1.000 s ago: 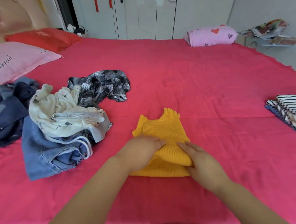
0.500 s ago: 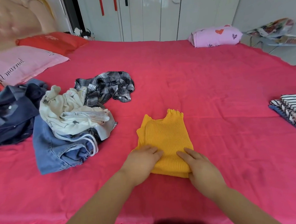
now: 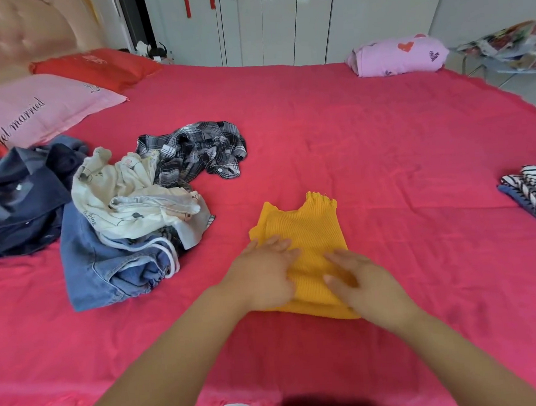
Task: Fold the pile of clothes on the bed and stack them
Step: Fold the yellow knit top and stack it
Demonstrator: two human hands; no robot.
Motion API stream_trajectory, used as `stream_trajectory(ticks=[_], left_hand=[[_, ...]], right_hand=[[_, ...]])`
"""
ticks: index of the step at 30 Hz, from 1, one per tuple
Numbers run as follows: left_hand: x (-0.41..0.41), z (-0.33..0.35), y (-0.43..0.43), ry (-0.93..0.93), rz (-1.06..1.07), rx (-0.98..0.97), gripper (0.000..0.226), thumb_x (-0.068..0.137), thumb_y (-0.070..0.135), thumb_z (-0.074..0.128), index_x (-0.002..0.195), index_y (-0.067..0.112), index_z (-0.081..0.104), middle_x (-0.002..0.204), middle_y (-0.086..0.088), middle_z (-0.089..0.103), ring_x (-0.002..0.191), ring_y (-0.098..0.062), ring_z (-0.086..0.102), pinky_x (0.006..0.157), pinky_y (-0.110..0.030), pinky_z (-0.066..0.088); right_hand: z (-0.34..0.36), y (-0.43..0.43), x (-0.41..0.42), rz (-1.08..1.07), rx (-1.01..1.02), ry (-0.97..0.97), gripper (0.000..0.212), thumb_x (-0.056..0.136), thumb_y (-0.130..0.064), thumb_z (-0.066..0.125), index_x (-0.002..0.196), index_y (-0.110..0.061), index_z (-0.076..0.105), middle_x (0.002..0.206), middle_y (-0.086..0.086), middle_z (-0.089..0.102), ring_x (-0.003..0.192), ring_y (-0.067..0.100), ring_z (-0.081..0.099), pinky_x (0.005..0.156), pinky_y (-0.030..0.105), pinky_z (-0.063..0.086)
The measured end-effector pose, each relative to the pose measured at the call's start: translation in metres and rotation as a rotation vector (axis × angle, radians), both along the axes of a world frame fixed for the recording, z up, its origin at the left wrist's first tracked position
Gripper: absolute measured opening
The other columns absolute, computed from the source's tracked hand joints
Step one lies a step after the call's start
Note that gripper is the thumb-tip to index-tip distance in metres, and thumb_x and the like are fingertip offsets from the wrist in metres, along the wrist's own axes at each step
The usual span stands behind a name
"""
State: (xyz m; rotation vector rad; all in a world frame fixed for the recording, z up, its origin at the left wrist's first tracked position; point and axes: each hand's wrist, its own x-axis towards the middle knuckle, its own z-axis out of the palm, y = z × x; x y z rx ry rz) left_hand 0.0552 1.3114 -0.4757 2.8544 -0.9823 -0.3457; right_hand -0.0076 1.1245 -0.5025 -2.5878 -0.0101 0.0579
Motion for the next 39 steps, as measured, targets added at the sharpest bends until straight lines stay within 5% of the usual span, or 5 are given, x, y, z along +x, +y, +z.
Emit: stream_trajectory(ticks=[4, 15, 25, 29, 39], left_hand=[[0.014, -0.009, -0.035, 0.148, 0.15, -0.202, 0.053, 0.097, 0.024, 0.028, 0.149, 0.024, 0.017, 0.158, 0.001, 0.006, 0.145, -0.014, -0.002, 0.117, -0.038, -0.004], [0.035, -0.085, -0.016, 0.066, 0.194, -0.046, 0.062, 0.091, 0.065, 0.017, 0.144, 0.045, -0.007, 0.155, 0.012, -0.018, 0.142, -0.013, -0.022, 0.115, -0.049, -0.012], [0.039, -0.061, -0.017, 0.339, 0.772, -0.542, 0.096, 0.082, 0.05, 0.061, 0.147, 0.001, 0.009, 0.143, -0.018, 0.038, 0.129, -0.032, 0.041, 0.099, -0.037, 0.038], [0.042, -0.048, -0.023, 0.382, 0.722, -0.63, 0.052, 0.085, 0.035, 0.064, 0.125, 0.004, 0.051, 0.122, -0.012, 0.058, 0.112, -0.029, 0.054, 0.078, -0.027, 0.04], [0.019, -0.019, -0.12, 0.288, 0.558, -0.838, 0.05, 0.088, 0.035, 0.061, 0.129, 0.008, 0.048, 0.118, -0.01, 0.059, 0.105, -0.027, 0.054, 0.078, -0.03, 0.041]], right_hand=[[-0.004, -0.001, 0.037, -0.076, 0.017, -0.092, 0.043, 0.1, -0.024, 0.035, 0.143, -0.018, 0.035, 0.151, 0.005, 0.032, 0.142, 0.015, 0.022, 0.113, 0.02, 0.01], [-0.053, 0.016, 0.059, -0.118, -0.183, 0.176, 0.05, 0.099, -0.044, 0.019, 0.147, -0.039, 0.006, 0.158, -0.004, 0.0, 0.146, 0.022, -0.005, 0.116, 0.048, 0.01], [-0.024, -0.008, 0.056, -0.535, 0.349, 0.275, 0.068, 0.086, -0.043, 0.059, 0.134, 0.0, 0.039, 0.132, 0.015, 0.05, 0.122, 0.03, 0.048, 0.094, 0.035, 0.041], [-0.012, -0.014, 0.05, -0.524, 0.482, 0.262, 0.051, 0.082, -0.036, 0.064, 0.122, -0.006, 0.053, 0.12, 0.01, 0.06, 0.108, 0.026, 0.057, 0.089, 0.037, 0.047], [0.04, -0.109, 0.013, -0.543, 0.381, 0.071, 0.047, 0.085, -0.031, 0.06, 0.128, -0.013, 0.049, 0.122, 0.007, 0.058, 0.111, 0.024, 0.054, 0.092, 0.035, 0.045]])
